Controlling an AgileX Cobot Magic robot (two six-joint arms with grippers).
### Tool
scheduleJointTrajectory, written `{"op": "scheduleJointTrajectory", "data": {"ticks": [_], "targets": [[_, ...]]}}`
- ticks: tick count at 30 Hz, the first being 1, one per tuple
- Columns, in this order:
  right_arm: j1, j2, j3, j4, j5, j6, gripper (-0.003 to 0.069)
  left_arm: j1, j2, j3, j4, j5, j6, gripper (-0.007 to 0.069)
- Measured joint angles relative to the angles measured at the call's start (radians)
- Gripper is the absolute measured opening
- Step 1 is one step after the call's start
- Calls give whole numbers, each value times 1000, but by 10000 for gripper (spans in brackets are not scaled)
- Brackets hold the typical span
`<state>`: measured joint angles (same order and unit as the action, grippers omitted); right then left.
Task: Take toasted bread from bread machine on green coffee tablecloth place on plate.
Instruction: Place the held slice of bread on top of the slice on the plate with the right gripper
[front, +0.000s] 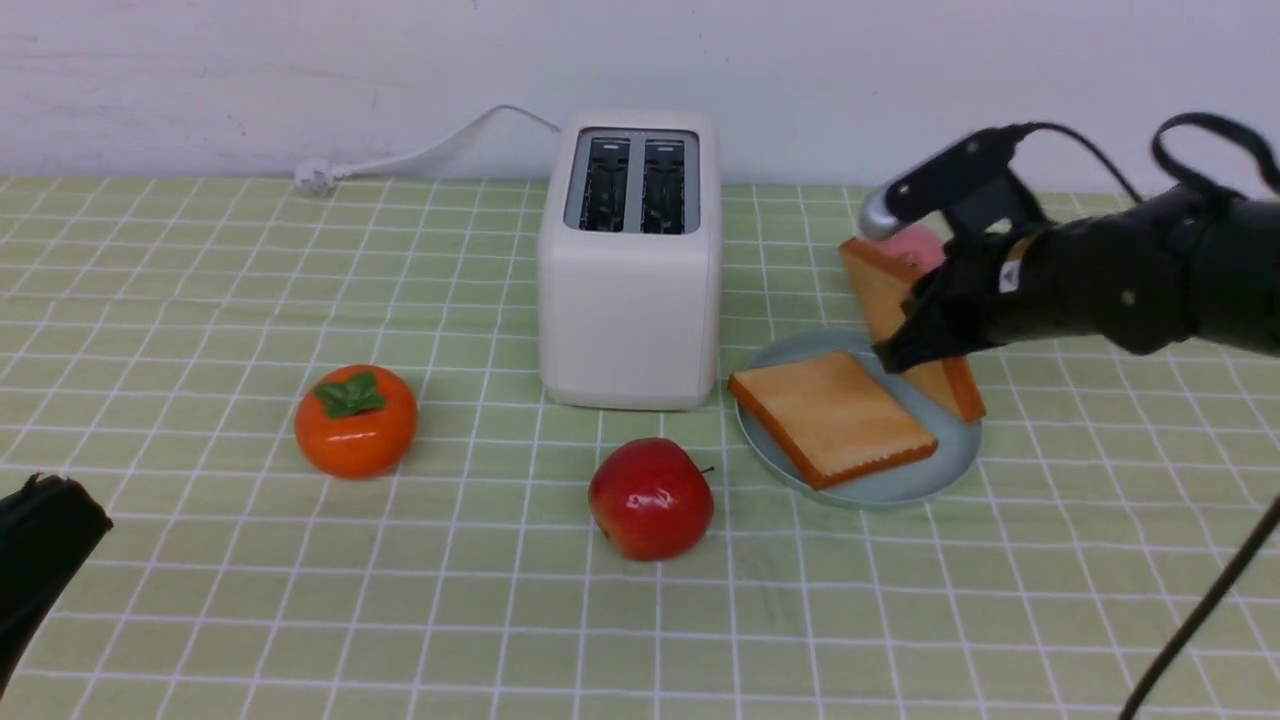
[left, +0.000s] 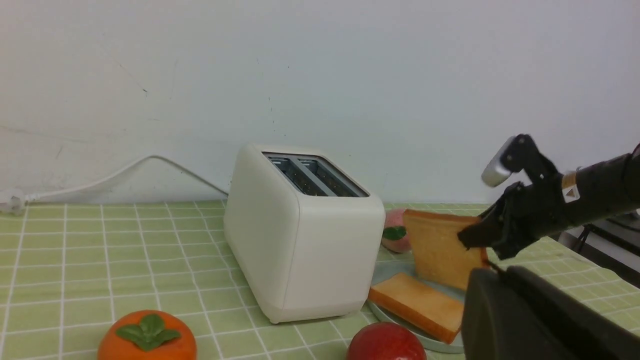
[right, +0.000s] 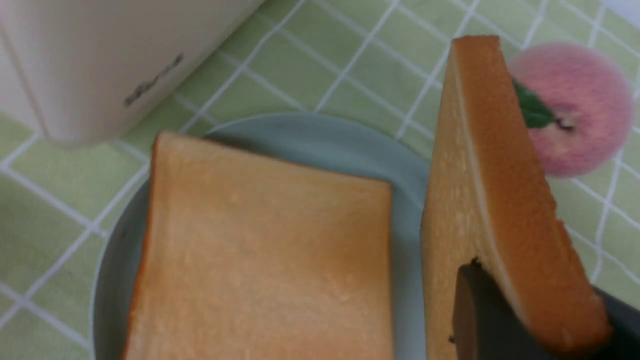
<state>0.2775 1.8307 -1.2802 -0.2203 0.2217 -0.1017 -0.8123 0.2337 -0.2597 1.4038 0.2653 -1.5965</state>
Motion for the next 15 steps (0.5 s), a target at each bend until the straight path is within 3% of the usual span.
{"op": "scheduleJointTrajectory", "data": {"ticks": [7, 15], "targets": [[13, 14, 0, -52, 25, 14, 191, 0, 0, 0, 0, -1, 0, -10], [49, -78, 0, -23, 155, 72, 554, 0, 0, 0, 9, -17, 0, -5]]}}
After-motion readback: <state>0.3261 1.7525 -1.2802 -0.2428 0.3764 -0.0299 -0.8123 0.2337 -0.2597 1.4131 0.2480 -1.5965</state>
